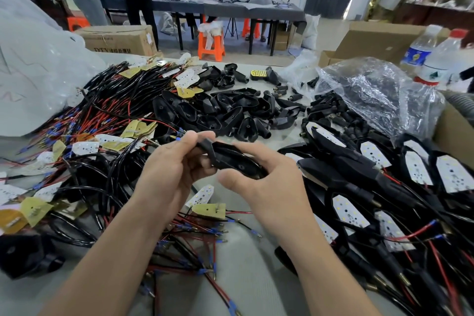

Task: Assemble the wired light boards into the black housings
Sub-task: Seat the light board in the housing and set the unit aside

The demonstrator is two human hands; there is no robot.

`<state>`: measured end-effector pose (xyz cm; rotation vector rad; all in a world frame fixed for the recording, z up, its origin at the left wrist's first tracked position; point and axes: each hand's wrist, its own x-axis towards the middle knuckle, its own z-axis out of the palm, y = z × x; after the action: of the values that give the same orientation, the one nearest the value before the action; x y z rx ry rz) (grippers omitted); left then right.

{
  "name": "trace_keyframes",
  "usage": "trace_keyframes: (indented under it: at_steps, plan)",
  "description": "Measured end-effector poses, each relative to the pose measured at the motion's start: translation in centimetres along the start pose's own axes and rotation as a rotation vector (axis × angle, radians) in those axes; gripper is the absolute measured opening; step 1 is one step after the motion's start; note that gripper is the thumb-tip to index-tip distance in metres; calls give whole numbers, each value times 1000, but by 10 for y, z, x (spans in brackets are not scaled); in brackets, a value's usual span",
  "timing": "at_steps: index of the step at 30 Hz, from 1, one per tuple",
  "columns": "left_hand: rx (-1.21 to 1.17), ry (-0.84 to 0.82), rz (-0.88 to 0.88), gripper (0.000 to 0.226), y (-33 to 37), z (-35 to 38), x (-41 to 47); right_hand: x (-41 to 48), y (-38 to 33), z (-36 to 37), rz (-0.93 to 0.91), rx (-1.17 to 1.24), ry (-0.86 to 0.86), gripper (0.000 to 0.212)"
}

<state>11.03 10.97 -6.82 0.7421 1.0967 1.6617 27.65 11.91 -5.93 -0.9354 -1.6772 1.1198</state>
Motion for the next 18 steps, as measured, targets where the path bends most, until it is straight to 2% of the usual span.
trace_keyframes:
  at_steps: [4, 7, 10, 12, 15, 16, 18]
  plan:
    - [-230, 280, 95, 28, 16, -17, 6, 5, 1, -15, 37, 169, -5, 49]
    - [-490, 372, 147, 26, 30, -45, 13, 7, 0, -26, 96, 272, -90, 40]
    - [-575, 417, 160, 29, 32, -58, 18, 3, -5, -25, 98, 27, -190, 36]
    - [-569, 450, 162, 30, 31, -60, 21, 1, -8, -24, 44, -165, -160, 38]
    - [-510, 444, 161, 29, 30, -63, 22, 0, -10, -24, -30, -355, -45, 46]
    - [-464, 395, 144, 30, 29, -64, 21, 0, -9, -24, -37, -392, -1, 47]
    - [-297, 222, 52, 46, 25, -60, 20, 0, -8, -24, -42, -417, 70, 49]
